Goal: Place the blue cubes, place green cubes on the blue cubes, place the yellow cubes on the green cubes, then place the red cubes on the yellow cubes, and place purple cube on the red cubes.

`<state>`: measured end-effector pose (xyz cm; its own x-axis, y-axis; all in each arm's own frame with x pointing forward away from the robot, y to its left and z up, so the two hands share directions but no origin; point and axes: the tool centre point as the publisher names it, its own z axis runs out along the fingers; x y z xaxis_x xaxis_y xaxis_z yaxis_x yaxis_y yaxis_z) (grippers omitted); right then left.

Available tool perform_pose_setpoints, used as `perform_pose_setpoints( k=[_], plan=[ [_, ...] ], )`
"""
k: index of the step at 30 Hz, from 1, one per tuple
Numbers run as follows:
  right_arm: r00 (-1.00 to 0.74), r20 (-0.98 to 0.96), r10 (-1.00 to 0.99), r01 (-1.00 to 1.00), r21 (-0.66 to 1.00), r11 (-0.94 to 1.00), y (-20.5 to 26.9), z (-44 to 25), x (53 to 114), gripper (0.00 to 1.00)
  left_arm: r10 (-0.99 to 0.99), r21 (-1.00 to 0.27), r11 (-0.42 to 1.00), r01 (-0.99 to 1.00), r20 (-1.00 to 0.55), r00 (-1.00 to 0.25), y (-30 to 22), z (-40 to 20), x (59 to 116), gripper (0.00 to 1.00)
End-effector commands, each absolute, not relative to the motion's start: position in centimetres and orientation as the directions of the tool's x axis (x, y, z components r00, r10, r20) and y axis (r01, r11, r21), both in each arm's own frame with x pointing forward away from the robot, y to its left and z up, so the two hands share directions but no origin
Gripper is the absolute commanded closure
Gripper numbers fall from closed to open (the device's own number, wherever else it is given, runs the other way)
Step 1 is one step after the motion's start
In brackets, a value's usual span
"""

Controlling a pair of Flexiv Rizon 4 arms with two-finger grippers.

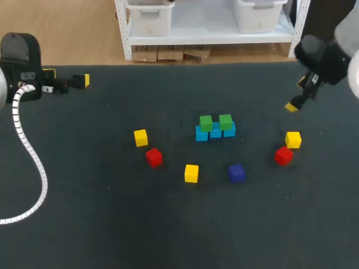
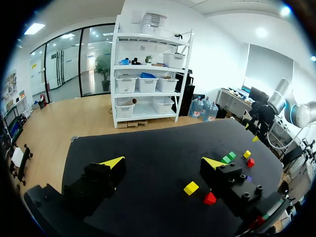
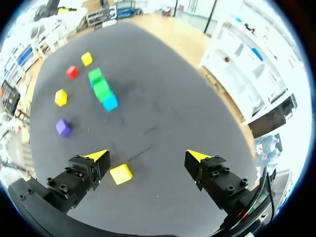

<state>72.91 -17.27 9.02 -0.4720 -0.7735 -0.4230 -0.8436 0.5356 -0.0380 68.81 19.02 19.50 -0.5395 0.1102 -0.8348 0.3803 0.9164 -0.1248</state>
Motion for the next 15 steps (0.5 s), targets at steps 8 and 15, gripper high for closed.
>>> perform_pose_setpoints(
  k=[8,15],
  plan=[
    [-0.416,-0.563,-0.714,-0.786,-0.173,0.594,-17.1,14.9,74.7,0.0,0.11,-0.142,0.903,0.406,-0.837,-0.536,19.4,19.4,68.9,0.0],
    [-0.404,-0.599,-0.692,-0.74,-0.231,0.631,-17.4,18.8,76.9,0.0,0.11,-0.142,0.903,0.406,-0.837,-0.536,19.4,19.4,68.9,0.0]
  ],
)
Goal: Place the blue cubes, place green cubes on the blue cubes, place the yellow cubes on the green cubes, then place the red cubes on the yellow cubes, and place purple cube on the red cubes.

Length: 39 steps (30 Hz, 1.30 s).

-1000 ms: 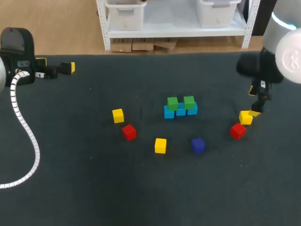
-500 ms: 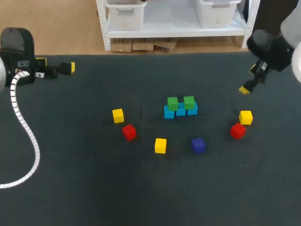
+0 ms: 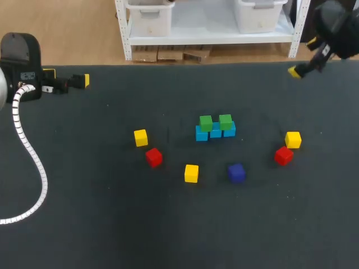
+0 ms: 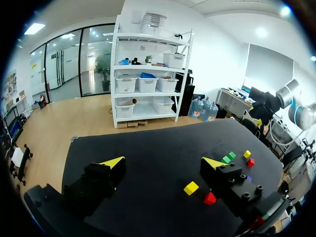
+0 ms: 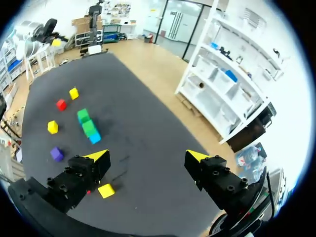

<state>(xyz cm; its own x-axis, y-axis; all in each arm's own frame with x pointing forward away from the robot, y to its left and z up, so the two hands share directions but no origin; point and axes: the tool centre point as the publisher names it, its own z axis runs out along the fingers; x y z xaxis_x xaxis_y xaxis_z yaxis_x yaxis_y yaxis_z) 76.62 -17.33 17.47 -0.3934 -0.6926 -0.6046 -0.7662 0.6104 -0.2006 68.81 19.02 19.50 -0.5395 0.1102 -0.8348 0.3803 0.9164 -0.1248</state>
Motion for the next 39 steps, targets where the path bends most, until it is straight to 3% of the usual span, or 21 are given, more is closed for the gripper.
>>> perform_pose_setpoints(
  k=[1,8,32,35,37,39],
  plan=[
    [-0.405,-0.607,-0.684,-0.73,-0.237,0.642,-17.5,19.4,77.1,0.0,0.11,-0.142,0.903,0.406,-0.837,-0.536,19.4,19.4,68.9,0.0],
    [-0.461,-0.65,-0.604,-0.69,-0.164,0.704,-18.0,20.4,78.2,0.0,0.11,-0.142,0.903,0.406,-0.837,-0.536,19.4,19.4,68.9,0.0],
    [-0.461,-0.65,-0.604,-0.69,-0.164,0.704,-18.0,20.4,78.2,0.0,0.11,-0.142,0.903,0.406,-0.837,-0.536,19.4,19.4,68.9,0.0],
    [-0.461,-0.65,-0.604,-0.69,-0.164,0.704,-18.0,20.4,78.2,0.0,0.19,-0.086,0.884,0.459,-0.831,-0.522,18.8,22.3,68.2,0.0],
    [-0.461,-0.65,-0.604,-0.69,-0.164,0.704,-18.0,20.4,78.2,0.0,0.315,0.046,0.881,0.472,-0.8,-0.51,18.0,23.6,67.6,0.0],
    [-0.461,-0.65,-0.604,-0.69,-0.164,0.704,-18.0,20.4,78.2,0.0,0.381,0.085,0.856,0.51,-0.771,-0.51,17.0,24.7,67.0,0.0]
  ],
)
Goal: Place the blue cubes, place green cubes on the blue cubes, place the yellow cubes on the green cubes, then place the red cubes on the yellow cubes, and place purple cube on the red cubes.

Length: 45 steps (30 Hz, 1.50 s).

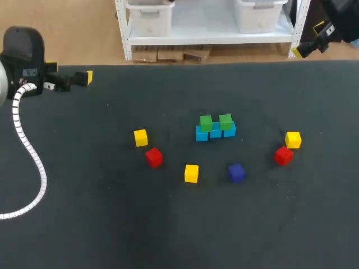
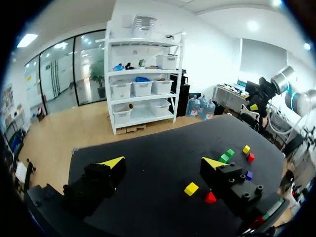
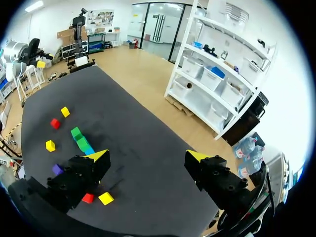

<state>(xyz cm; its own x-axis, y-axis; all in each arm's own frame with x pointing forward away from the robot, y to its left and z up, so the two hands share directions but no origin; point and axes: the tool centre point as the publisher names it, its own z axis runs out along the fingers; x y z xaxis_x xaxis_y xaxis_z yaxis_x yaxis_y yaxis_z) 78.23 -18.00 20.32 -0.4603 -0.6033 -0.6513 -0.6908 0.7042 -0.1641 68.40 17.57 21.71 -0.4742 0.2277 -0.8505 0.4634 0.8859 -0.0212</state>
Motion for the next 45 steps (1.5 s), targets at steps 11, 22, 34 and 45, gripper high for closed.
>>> perform_pose_setpoints(
  k=[11,22,34,45],
  plan=[
    [-0.461,-0.65,-0.604,-0.69,-0.164,0.704,-18.0,20.4,78.2,0.0,0.763,0.344,0.61,0.714,-0.5,-0.41,8.7,23.6,63.7,0.0],
    [-0.461,-0.65,-0.604,-0.69,-0.164,0.704,-18.0,20.4,78.2,0.0,0.939,0.326,0.213,0.921,-0.328,-0.101,3.4,16.9,60.7,0.0],
    [-0.461,-0.65,-0.604,-0.69,-0.164,0.704,-18.0,20.4,78.2,0.0,0.978,0.371,-0.028,0.928,-0.182,0.102,0.4,10.2,57.3,0.0],
    [-0.461,-0.65,-0.604,-0.69,-0.164,0.704,-18.0,20.4,78.2,0.0,0.97,0.156,-0.151,0.976,-0.164,0.177,-2.0,7.5,57.1,0.0]
  ],
)
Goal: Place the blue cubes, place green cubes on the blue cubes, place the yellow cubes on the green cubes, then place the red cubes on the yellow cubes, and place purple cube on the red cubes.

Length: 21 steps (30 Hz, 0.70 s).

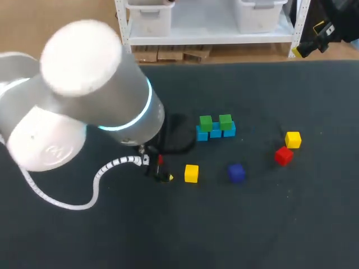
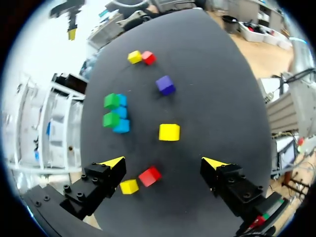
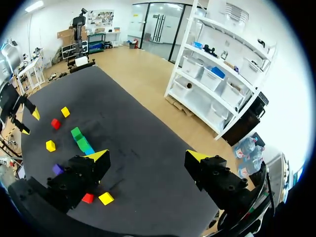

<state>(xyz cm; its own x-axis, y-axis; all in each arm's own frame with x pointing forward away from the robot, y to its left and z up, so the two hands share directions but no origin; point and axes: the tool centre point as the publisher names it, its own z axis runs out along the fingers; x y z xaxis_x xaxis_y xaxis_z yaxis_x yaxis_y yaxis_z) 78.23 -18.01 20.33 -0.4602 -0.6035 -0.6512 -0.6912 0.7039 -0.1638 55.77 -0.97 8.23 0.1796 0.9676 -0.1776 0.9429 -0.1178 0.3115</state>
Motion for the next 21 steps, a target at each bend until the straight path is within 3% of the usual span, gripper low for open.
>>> perform_pose_setpoints(
  k=[1,21],
  plan=[
    [-0.461,-0.65,-0.604,-0.69,-0.164,0.704,-18.0,20.4,78.2,0.0,0.972,0.127,-0.147,0.981,-0.167,0.168,-2.3,7.3,57.1,0.0],
    [-0.461,-0.65,-0.604,-0.69,-0.164,0.704,-18.0,20.4,78.2,0.0,0.968,0.067,-0.206,0.976,-0.132,0.214,-4.7,2.8,58.3,0.0]
  ],
)
